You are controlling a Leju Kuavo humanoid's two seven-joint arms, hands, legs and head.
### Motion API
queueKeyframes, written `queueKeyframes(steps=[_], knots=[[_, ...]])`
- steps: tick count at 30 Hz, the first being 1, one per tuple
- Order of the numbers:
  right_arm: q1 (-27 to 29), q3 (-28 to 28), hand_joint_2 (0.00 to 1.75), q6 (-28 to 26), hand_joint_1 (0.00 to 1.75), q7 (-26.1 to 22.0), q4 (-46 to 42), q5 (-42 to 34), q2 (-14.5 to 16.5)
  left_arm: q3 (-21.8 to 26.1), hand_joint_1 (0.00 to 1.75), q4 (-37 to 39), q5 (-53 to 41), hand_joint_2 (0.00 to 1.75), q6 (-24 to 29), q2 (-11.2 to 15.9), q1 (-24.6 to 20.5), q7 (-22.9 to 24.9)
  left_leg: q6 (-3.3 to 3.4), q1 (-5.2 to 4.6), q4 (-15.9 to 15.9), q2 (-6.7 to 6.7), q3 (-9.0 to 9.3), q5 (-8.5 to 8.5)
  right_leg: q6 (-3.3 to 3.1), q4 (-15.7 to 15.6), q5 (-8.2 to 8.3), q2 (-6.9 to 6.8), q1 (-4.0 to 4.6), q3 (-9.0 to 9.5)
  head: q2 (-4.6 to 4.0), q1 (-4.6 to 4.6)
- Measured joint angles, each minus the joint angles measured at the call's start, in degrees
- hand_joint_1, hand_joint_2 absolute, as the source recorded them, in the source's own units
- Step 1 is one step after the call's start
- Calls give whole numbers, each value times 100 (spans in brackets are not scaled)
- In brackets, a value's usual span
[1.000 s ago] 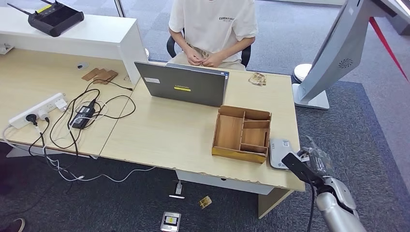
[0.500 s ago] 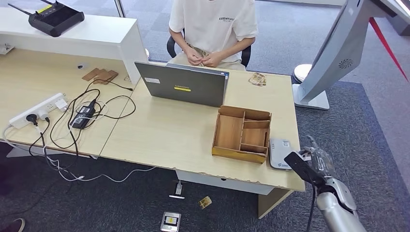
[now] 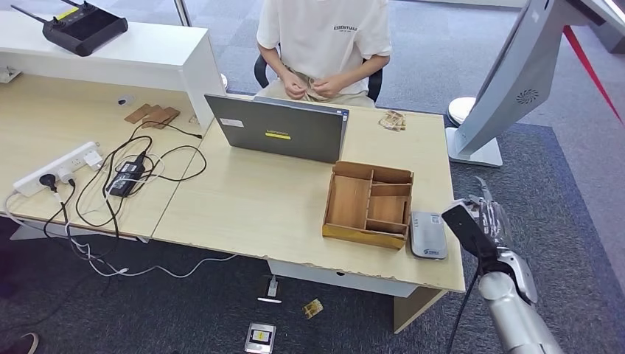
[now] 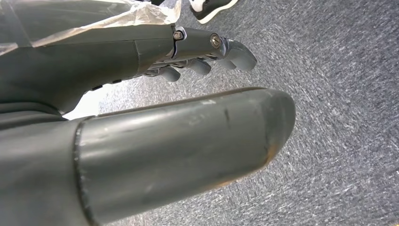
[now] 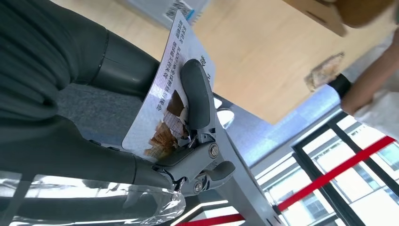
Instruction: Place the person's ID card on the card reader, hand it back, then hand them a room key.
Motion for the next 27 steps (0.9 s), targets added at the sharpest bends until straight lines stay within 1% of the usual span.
queueKeyframes(steps=[6, 9, 13, 16, 21, 27], knots=[[-406, 15, 175, 77, 175, 12, -474, 71, 165, 0, 0, 0, -64, 0, -65, 0, -44, -8, 1, 0, 0, 0, -3, 4, -2, 2, 4, 0, 0, -4, 0, 1], [-760, 46, 175, 163, 175, -7, -608, 264, 283, -1, 0, 0, -146, 0, -140, -1, -98, -8, 0, 0, 0, 0, -5, 8, -3, 4, 6, 0, 0, -5, 0, 1], [-1329, 164, 175, 192, 175, -135, -561, 680, 505, -27, 0, -1, -298, 0, -293, -3, -221, 21, -1, 0, 0, 0, -9, 13, -6, 6, 10, 0, 0, -9, 0, 1], [-1743, 279, 175, 181, 175, -256, -360, 942, 710, -72, 0, -8, -402, 0, -403, -12, -322, 41, -4, 2, 0, -3, -13, 16, -7, 8, 11, 0, 0, -13, 0, 1], [-2397, 490, 175, 74, 175, -372, 308, 1270, 1107, -184, 0, -22, -531, 0, -523, -36, -481, 89, -6, 2, 0, -4, -18, 18, -7, 11, 12, 0, 1, -19, 0, 1], [-2788, 680, 175, 66, 175, -316, 1002, 1390, 1452, -322, 0, -40, -607, 0, -594, -61, -617, 134, -7, 3, 1, -5, -19, 19, -8, 10, 13, -1, 1, -21, 0, 1]])
